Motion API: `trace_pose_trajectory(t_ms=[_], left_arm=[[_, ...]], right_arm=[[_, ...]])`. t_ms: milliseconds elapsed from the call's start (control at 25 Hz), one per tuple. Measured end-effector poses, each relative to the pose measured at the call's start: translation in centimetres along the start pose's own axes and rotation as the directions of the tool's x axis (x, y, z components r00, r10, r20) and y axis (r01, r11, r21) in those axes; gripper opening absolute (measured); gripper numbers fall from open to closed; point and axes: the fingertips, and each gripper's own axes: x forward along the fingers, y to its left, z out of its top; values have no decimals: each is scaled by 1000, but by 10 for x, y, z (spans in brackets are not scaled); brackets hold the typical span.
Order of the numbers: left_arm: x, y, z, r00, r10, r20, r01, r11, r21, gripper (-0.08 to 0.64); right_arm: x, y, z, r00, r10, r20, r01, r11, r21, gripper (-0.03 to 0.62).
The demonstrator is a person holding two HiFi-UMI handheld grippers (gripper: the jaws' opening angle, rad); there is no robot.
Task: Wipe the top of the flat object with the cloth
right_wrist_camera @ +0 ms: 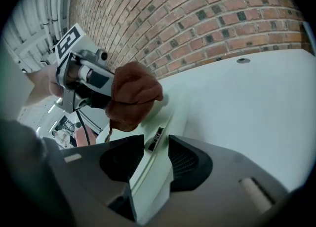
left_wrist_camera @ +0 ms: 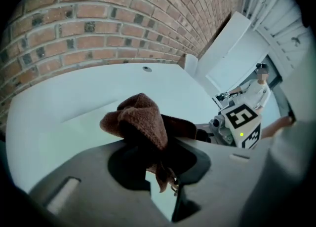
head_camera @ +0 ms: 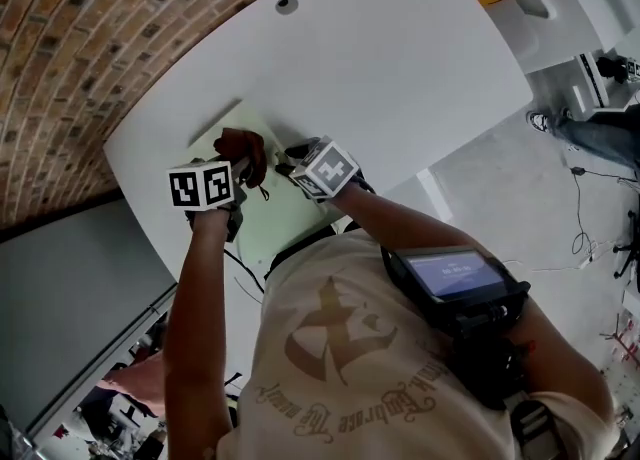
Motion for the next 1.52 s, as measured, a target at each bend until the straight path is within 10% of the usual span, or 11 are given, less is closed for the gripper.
trace_pose_trajectory(t_ms=[480, 680, 1200, 1520], left_arm=[[33, -7, -9, 998, 43, -53, -44, 999, -10, 86], [5, 27, -36, 995, 100, 2, -98, 985, -140, 86], [-83, 120, -122, 959, 260, 111, -170, 843, -510, 86], [-98, 89, -125, 951, 285, 120, -208, 877, -434, 86]], right_arm=[[-2, -3, -4, 998, 56, -30, -58, 997, -44, 167], [-2, -4, -6, 997, 68, -37, -70, 996, -51, 169], [-4, -5, -8, 993, 108, -55, -109, 994, -17, 169], [-8, -30, 21, 992, 125, -28, -124, 992, 31, 170]])
